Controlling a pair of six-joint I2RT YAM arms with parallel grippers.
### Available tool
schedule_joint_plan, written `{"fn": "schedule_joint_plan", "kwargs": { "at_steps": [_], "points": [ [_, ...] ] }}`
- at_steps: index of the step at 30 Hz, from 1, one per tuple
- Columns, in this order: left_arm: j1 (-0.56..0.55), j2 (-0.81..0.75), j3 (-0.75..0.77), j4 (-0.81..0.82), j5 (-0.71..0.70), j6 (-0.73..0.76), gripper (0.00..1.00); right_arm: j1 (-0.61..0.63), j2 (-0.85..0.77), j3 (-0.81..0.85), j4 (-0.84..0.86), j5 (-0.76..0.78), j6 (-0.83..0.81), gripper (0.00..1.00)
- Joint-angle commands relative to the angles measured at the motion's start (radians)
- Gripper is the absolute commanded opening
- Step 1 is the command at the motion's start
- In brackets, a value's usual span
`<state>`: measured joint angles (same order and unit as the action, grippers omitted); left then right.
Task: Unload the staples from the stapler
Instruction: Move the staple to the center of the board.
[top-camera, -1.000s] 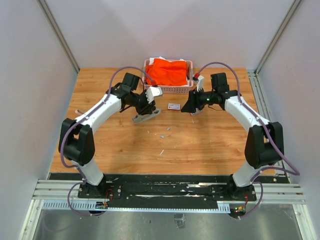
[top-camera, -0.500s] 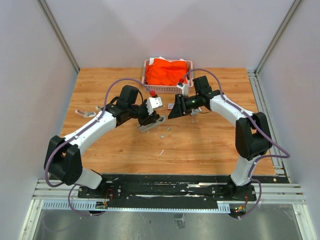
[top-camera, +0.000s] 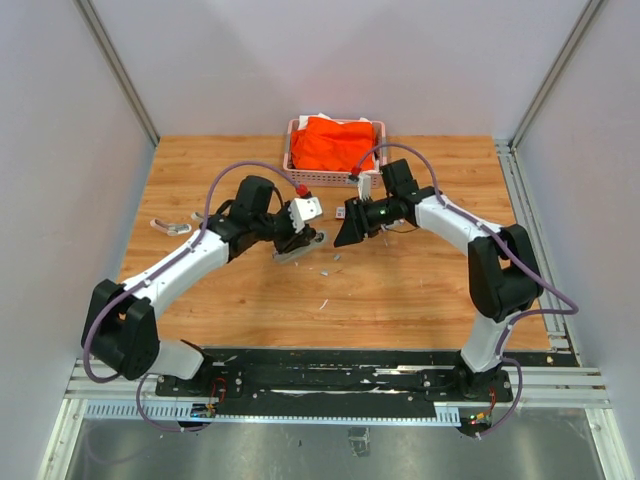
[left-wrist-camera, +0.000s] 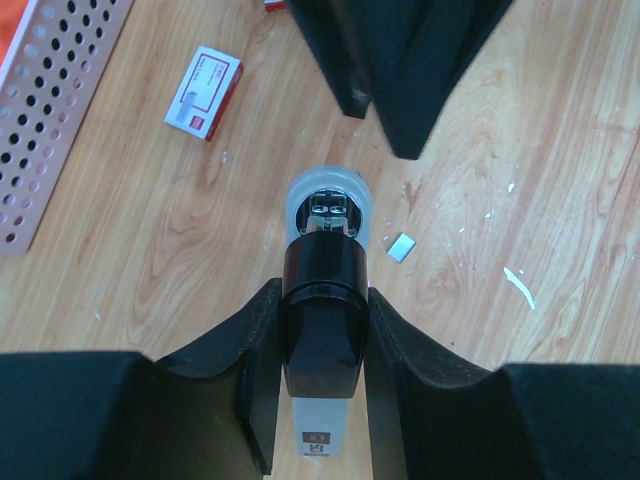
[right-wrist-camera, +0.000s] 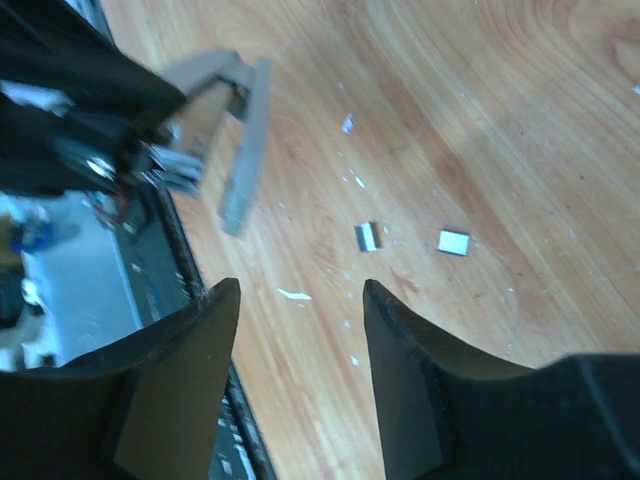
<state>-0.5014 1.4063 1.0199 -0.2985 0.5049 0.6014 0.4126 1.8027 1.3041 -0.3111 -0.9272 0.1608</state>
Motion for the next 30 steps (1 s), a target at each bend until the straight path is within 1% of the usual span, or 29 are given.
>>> {"fn": "schedule_joint_plan", "kwargs": {
  "at_steps": [1,5,7,9,12,15,20,25,30],
  "points": [
    [0.061,-0.099,-0.018,0.064,0.009,-0.001,0.00,0.043,-0.055,-0.078,0.023,0.075,-0.257,0.56],
    [0.158,-0.138,-0.036,0.039,0.034,-0.011,0.00,0.090,-0.121,-0.166,0.097,0.146,-0.459,0.61],
    [0.200,-0.164,-0.057,0.039,0.033,-0.020,0.00,0.120,-0.141,-0.197,0.117,0.193,-0.559,0.62],
    [0.239,-0.199,-0.086,0.048,0.029,-0.032,0.00,0.155,-0.145,-0.208,0.123,0.267,-0.616,0.62],
    [0.286,-0.260,-0.144,0.087,0.010,-0.056,0.00,0.197,-0.117,-0.180,0.099,0.343,-0.652,0.62],
    [0.337,-0.315,-0.201,0.133,-0.003,-0.076,0.00,0.243,-0.092,-0.176,0.110,0.415,-0.679,0.65],
    [0.421,-0.359,-0.228,0.138,0.009,-0.090,0.00,0.324,-0.061,-0.182,0.138,0.529,-0.749,0.68],
    [0.437,-0.390,-0.251,0.158,0.011,-0.100,0.00,0.375,-0.007,-0.147,0.147,0.645,-0.758,0.68],
    [0.437,-0.400,-0.263,0.172,0.016,-0.108,0.00,0.391,0.039,-0.105,0.141,0.690,-0.743,0.68]
  ]
}}
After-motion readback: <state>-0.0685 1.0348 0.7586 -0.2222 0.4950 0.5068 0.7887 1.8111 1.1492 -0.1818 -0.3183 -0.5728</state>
